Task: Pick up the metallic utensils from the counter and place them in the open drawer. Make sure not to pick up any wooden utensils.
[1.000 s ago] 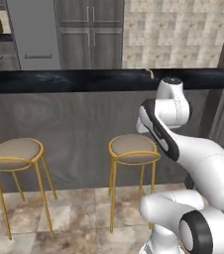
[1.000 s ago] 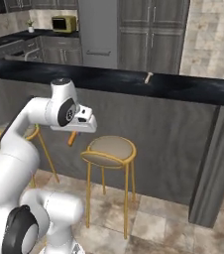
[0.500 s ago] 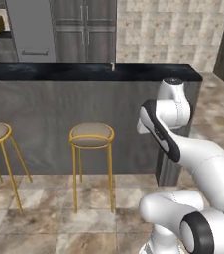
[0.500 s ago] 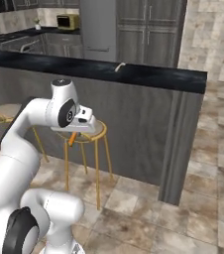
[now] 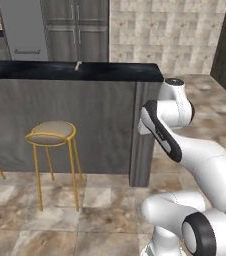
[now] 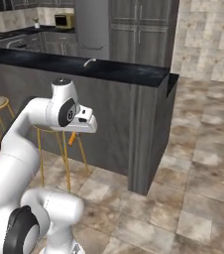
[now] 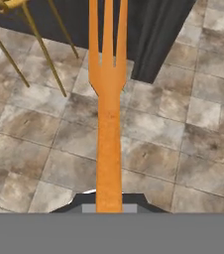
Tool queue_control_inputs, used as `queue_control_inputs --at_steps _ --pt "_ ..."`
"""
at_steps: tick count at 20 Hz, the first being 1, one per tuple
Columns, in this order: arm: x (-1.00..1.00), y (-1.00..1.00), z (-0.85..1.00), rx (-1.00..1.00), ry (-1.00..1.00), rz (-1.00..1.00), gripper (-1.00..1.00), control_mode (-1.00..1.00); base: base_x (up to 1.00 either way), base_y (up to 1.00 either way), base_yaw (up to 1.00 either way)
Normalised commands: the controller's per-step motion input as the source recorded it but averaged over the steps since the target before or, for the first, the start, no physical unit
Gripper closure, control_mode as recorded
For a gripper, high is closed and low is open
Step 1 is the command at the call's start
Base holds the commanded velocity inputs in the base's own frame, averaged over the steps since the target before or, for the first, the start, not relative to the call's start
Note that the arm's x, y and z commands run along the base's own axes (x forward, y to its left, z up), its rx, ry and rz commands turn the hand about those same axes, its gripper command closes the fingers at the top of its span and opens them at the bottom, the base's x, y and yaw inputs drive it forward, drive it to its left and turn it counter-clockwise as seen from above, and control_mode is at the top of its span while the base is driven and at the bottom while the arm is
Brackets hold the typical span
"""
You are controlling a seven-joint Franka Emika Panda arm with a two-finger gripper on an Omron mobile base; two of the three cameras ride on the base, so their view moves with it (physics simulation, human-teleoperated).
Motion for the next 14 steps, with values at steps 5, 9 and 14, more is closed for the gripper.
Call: queue_control_inputs --at_steps 5,9,14 --pt "0.0 0.0 0.0 0.0 0.0 0.0 1.0 1.0 -0.54 -1.0 0.16" --pt "0.0 0.0 0.0 0.0 0.0 0.0 1.0 1.0 -0.65 -1.0 0.21" --pt "0.0 0.0 0.0 0.0 0.0 0.0 1.0 1.0 -0.83 -1.0 0.32"
